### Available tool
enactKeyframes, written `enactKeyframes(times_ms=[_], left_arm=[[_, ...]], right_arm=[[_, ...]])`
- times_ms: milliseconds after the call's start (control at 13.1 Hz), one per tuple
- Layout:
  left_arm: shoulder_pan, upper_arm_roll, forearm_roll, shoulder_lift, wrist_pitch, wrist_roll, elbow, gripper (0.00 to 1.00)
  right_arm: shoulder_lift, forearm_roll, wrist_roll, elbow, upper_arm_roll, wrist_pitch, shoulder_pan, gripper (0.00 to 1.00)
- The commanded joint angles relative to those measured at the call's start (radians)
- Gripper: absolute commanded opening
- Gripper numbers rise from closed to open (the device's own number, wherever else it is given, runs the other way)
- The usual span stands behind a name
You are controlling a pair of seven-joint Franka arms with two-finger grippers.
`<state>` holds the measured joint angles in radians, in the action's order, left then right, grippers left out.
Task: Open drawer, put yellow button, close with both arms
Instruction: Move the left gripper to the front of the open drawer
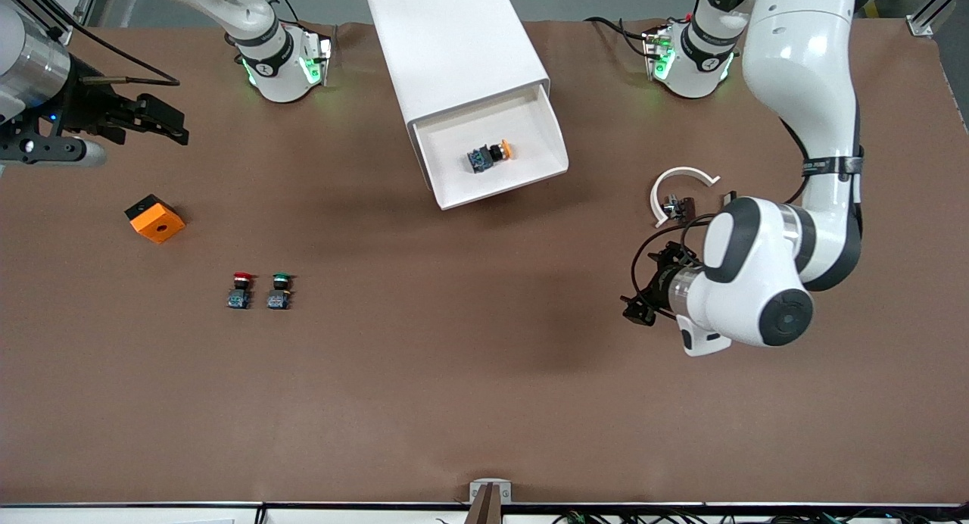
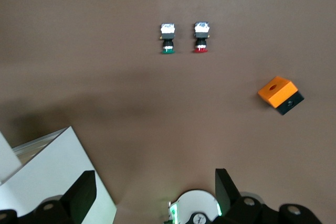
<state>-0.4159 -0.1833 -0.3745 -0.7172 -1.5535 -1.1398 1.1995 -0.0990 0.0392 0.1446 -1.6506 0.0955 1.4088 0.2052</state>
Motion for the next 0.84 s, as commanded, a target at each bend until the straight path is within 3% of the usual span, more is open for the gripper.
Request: enactKeyframes(times_ms=[0,305,457,609,762], left_arm=[[-0.035,-0.004,0.083,0.051,-0.013,0.166,0.015,1.00],[-0.052,0.041,0.094,0.147,-0.089,0.235,0.100,1.00],[-0.099,0.042,0.155,0.168,-0.157,0.218,0.146,1.00],[-0.106,0.056,0.158,0.231,-0.290,0.219,0.257,1.00],[-0.106,0.091,0.169,0.323,-0.463,0.235,0.427,1.00]], right_arm=[[-0.120,-0.021,-0.052,-0.165,-0.017,0.090,-0.038,1.00],[-0.128,-0.021,-0.157,-0.173,-0.017,0.098,-0.102,1.00],[-0.130,-0.021,-0.169,-0.170,-0.017,0.096,-0.118,1.00],[-0.130,-0.022,-0.169,-0.164,-0.017,0.091,-0.133,1.00],[-0.125,-0.022,-0.169,-0.138,-0.017,0.073,-0.144,1.00]])
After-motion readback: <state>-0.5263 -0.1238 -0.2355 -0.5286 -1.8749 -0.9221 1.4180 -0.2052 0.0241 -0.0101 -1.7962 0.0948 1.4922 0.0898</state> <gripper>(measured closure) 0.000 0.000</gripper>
